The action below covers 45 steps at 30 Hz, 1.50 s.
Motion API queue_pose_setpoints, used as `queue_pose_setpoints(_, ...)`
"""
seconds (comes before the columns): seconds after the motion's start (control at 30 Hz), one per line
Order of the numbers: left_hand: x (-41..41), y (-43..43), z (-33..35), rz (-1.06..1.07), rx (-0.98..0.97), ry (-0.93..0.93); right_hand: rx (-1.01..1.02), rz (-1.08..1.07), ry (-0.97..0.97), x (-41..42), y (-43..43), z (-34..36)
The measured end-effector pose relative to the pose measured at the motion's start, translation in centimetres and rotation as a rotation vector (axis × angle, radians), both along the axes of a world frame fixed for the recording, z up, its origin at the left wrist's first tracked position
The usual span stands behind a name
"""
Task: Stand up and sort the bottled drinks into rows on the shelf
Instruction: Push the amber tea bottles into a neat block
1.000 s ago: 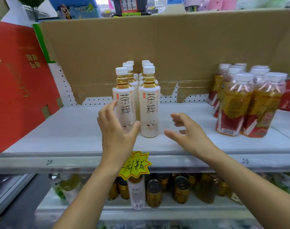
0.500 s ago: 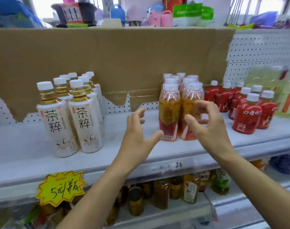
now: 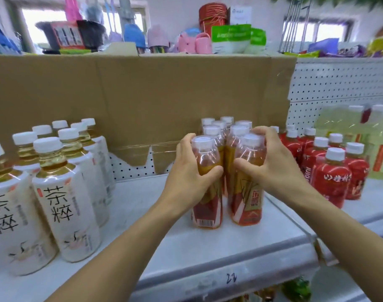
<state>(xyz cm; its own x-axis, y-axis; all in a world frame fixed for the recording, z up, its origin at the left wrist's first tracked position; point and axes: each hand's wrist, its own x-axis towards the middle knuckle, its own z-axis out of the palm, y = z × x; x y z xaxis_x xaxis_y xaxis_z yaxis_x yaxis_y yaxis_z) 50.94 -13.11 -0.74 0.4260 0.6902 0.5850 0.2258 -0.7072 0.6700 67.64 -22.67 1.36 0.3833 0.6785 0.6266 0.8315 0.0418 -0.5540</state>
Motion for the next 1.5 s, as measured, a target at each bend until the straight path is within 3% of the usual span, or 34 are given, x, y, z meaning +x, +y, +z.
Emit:
queue_pose_setpoints(0.27, -1.8, 6.6, 1.1, 0.218, -0.038, 0.043, -0.089, -0.061, 0.022, 4.8, 0.4, 0.9)
queue_pose_setpoints(0.43, 0.1, 10.9, 1.8, 0.206, -0.175, 0.014, -0.197, -0.045, -0.017, 8.0, 1.5, 1.7)
queue_pose_setpoints(0.63, 1.6, 14.5, 4.9, 0.17, -0.287, 0.222, -0.271, -0.069, -0.109, 10.4, 2.2, 2.4)
queue_pose_setpoints(1.1, 6.3, 15.1, 3.6, 0.551, 0.075, 0.173, -0.341, 0.037, -0.185, 12.2, 2.6, 3.8)
queue_pose_setpoints(1.37, 5.4, 15.5, 5.2, 0.513, -0.012, 0.365, -0.391, 0.022, -0.306, 12.1, 3.1, 6.4)
queue_pose_setpoints(1.5, 5.8, 15.5, 6.2, 0.545, 0.012, 0.474, -0.317, 0.251, -0.427, 8.6, 5.0, 9.8)
